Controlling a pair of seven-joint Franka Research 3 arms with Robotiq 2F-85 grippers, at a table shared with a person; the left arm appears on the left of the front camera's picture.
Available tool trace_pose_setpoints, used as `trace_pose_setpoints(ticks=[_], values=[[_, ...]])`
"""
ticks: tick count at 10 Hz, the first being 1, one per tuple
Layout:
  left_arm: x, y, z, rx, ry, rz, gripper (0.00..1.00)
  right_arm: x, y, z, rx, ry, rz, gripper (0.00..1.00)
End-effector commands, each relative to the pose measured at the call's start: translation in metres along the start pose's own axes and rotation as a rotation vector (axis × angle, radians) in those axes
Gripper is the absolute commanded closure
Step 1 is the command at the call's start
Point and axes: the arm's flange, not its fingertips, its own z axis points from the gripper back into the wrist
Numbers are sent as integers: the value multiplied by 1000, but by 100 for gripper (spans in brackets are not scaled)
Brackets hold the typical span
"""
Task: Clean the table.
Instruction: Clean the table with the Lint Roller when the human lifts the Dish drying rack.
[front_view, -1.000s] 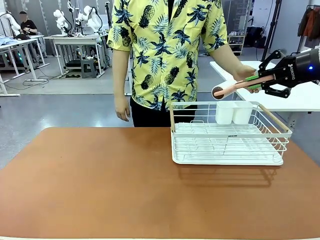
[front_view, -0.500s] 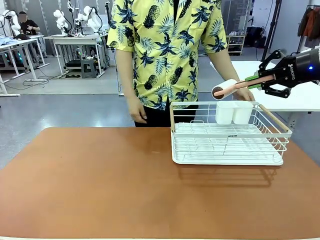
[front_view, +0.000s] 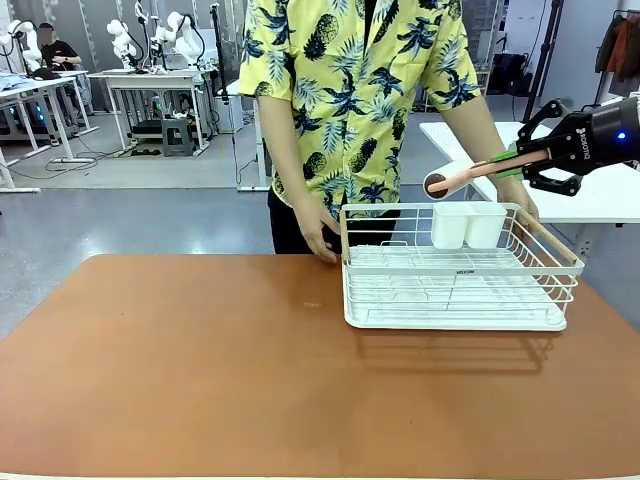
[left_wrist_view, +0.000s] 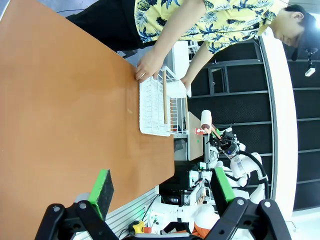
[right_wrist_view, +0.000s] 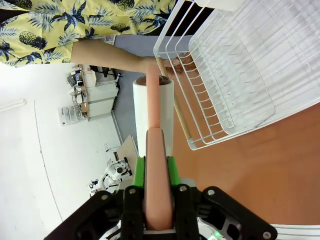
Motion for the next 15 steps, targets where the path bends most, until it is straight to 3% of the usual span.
trace_pose_setpoints(ticks=[1, 15], values=[[1, 0, 3, -26, -5, -14, 0, -1, 1, 0, 3, 2, 0, 100], [1, 0, 3, -26, -5, -14, 0, -1, 1, 0, 3, 2, 0, 100]])
